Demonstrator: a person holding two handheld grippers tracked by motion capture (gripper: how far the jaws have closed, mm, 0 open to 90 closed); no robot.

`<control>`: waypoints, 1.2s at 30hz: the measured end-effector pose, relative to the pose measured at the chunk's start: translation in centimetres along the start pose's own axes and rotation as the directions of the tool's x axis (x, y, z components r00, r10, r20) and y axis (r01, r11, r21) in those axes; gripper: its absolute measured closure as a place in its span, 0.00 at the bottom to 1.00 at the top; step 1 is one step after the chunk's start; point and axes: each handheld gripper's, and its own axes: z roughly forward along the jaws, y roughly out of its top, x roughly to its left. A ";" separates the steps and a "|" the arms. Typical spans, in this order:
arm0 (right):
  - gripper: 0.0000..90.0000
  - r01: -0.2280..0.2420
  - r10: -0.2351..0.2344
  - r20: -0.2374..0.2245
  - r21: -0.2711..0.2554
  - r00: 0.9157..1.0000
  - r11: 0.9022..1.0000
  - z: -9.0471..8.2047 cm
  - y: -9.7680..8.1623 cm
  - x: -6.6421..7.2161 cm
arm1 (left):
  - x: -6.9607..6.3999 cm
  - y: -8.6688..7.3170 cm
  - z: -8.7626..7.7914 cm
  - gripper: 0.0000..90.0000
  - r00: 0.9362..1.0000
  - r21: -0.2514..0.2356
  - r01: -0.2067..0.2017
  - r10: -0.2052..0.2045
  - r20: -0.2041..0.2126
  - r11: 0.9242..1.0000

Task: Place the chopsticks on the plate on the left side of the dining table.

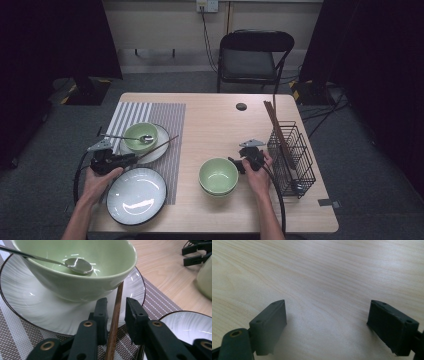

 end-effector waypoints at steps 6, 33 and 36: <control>0.16 0.000 0.000 0.000 0.000 1.000 1.000 0.0 0.0 0.0 | -0.1 -0.1 0.2 0.89 1.000 0.019 -0.012 0.012 -0.015 1.000; 0.16 0.000 0.000 0.000 0.000 1.000 1.000 0.0 0.0 0.0 | -0.2 0.0 -0.2 0.80 1.000 -0.001 0.014 -0.014 0.014 1.000; 0.16 0.000 0.000 0.000 0.000 1.000 1.000 0.0 0.0 0.0 | -0.3 0.2 -0.9 0.76 0.999 -0.030 0.026 -0.025 0.033 0.999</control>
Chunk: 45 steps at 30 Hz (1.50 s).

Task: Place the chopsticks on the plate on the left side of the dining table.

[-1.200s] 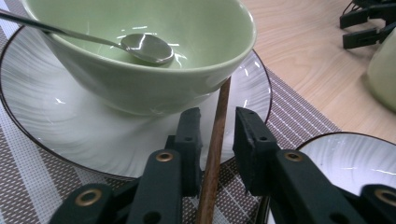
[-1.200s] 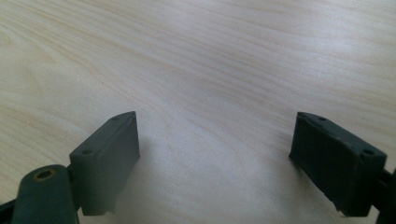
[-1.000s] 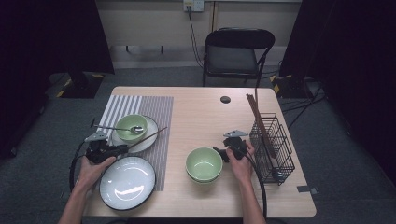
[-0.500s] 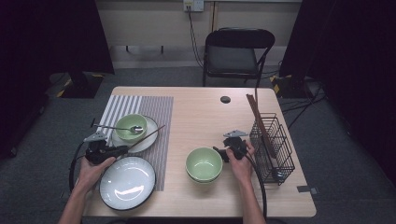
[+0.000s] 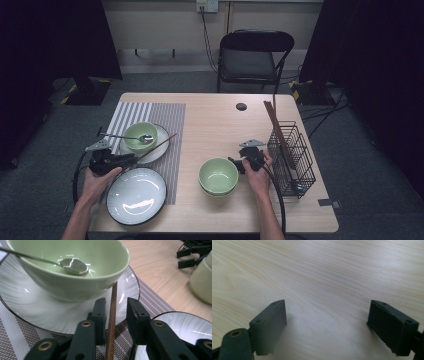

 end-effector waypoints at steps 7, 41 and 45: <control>0.16 0.000 0.000 0.000 0.000 1.000 1.000 0.0 0.0 0.0 | -1.0 0.7 -0.9 0.65 1.000 -0.026 0.001 -0.001 0.016 1.000; 0.32 -0.044 0.035 -0.076 -0.117 0.997 0.992 -5.1 6.4 0.6 | -4.2 1.4 0.3 0.42 0.997 0.018 -0.073 0.073 0.006 0.997; 0.35 -0.047 0.028 -0.118 -0.157 0.993 0.987 -6.7 7.7 0.7 | -4.1 1.3 0.3 0.41 0.998 0.026 -0.068 0.068 0.001 0.997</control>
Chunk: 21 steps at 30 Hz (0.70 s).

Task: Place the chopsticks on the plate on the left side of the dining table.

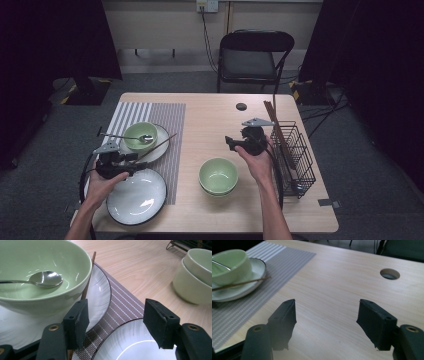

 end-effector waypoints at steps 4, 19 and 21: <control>0.36 0.002 -0.003 -0.032 -0.032 0.999 0.999 -1.0 1.3 0.1 | -0.2 0.0 0.1 0.41 1.000 -0.006 -0.006 0.006 0.003 1.000; 0.45 0.022 -0.030 -0.073 -0.112 0.997 0.993 -4.3 5.5 -0.3 | -0.1 0.0 0.3 0.41 1.000 -0.001 0.000 0.000 0.008 1.000; 0.47 0.018 -0.027 -0.078 -0.110 0.997 0.994 -4.7 5.9 -0.6 | 0.0 0.0 0.3 0.41 1.000 0.002 -0.003 0.003 0.006 1.000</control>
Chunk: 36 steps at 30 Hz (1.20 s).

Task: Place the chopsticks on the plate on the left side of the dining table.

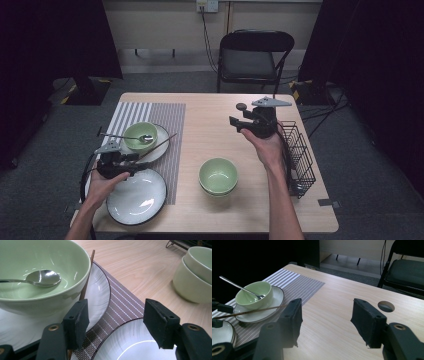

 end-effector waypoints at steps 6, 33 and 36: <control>0.49 -0.009 0.008 -0.011 -0.027 1.000 1.000 -1.0 0.8 -0.7 | -0.1 0.0 0.0 0.41 1.000 -0.003 0.005 -0.005 0.002 1.000; 0.64 -0.060 0.062 0.083 -0.033 0.995 0.998 -4.1 0.9 -6.1 | -0.2 0.1 -0.1 0.39 1.000 -0.003 -0.015 0.015 0.002 1.000; 0.66 -0.068 0.071 0.092 -0.035 0.993 0.997 -4.3 0.8 -6.7 | -0.3 0.2 0.0 0.39 1.000 -0.003 -0.017 0.017 0.001 1.000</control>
